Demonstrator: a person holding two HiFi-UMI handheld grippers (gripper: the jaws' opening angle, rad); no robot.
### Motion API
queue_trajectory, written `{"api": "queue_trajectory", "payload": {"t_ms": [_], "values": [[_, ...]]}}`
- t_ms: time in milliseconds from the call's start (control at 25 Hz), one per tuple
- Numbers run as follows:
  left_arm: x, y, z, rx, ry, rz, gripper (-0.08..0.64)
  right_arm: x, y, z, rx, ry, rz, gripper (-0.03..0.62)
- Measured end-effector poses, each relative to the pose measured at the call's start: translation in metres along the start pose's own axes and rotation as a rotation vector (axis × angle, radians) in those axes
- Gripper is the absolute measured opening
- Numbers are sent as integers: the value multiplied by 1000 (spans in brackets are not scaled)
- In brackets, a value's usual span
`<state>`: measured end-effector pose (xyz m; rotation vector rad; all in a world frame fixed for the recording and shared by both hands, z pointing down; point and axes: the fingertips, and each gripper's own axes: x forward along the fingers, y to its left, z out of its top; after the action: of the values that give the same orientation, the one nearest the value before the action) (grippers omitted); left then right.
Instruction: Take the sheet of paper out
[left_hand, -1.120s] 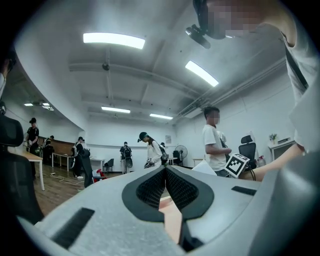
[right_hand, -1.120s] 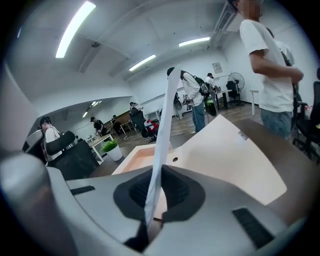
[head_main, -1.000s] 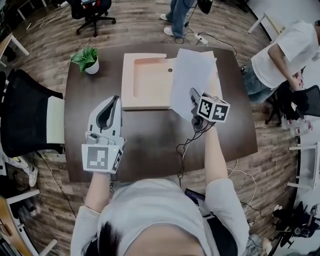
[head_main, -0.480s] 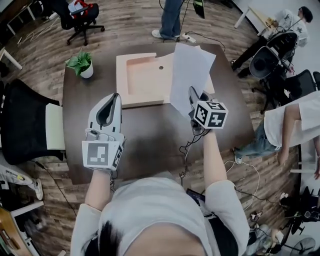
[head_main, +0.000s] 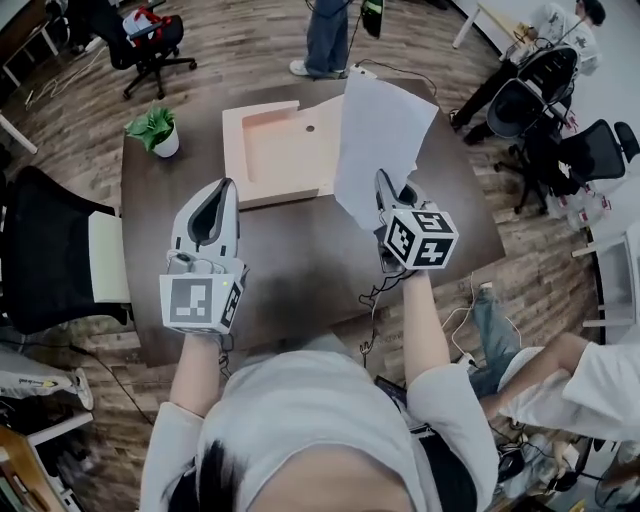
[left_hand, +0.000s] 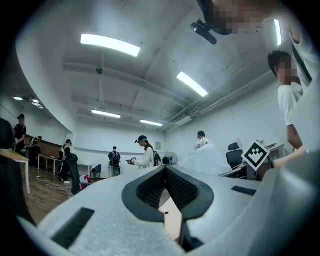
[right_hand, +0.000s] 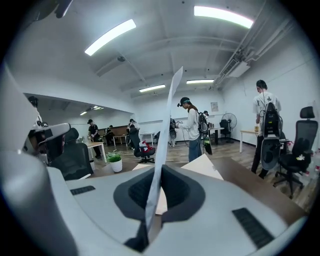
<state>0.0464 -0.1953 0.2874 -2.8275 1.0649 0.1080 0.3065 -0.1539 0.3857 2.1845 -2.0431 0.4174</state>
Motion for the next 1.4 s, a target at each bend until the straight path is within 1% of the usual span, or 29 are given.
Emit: {"api": "queue_trajectory", "payload": {"t_ms": [320,840,1400], "values": [[-7,2,4,-2,-10,-7,9,-28,13,15,-31,-58,-22,14],[-21,4,12,1,-21,-9,9,-55,41,31,-118,-134,-43,14],[-26,0,14,1,-28,-11,9,-76,53,39,-147,-204,-60,14]]}}
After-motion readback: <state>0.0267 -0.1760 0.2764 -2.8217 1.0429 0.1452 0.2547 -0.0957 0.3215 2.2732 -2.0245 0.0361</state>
